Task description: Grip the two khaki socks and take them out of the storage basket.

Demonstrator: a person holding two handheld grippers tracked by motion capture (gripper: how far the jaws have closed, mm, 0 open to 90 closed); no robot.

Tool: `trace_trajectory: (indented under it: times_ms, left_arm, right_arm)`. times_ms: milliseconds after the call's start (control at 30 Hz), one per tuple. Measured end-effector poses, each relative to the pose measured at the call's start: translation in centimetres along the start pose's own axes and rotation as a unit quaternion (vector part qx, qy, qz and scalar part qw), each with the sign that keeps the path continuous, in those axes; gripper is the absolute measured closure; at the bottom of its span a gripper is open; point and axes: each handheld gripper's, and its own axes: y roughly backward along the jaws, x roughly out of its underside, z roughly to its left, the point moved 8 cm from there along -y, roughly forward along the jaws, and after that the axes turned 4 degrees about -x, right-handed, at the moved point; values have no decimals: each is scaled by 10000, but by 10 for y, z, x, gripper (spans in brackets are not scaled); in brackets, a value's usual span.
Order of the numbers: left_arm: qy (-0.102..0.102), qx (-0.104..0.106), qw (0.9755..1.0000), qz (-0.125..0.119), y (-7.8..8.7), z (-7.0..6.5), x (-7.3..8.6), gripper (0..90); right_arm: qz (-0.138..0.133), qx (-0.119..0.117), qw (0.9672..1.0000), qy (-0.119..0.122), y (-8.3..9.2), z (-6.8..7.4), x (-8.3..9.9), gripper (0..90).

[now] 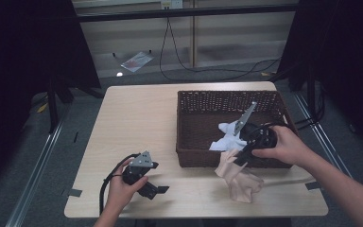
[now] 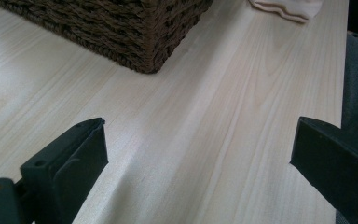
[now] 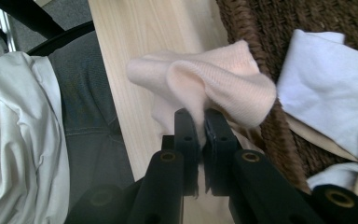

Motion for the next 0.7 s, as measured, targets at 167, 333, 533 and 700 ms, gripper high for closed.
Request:
trace_trajectory:
  times_ms: [167, 333, 533, 700]
  left_arm:
    - [17, 15, 10000, -12, -1, 0, 0, 34]
    - [14, 18, 10000, -13, -1, -1, 0, 34]
    - [4, 25, 10000, -22, 0, -1, 0, 34]
    - [13, 2, 10000, -11, 0, 0, 0, 34]
  right_arm:
    - [41, 32, 10000, 17, -5, -1, -1, 861]
    - [86, 41, 9999, 38, -11, -1, -1, 861]
    - [153, 76, 9998, 59, -20, -2, -1, 857]
    - [144, 80, 9999, 19, -23, -2, -2, 810]
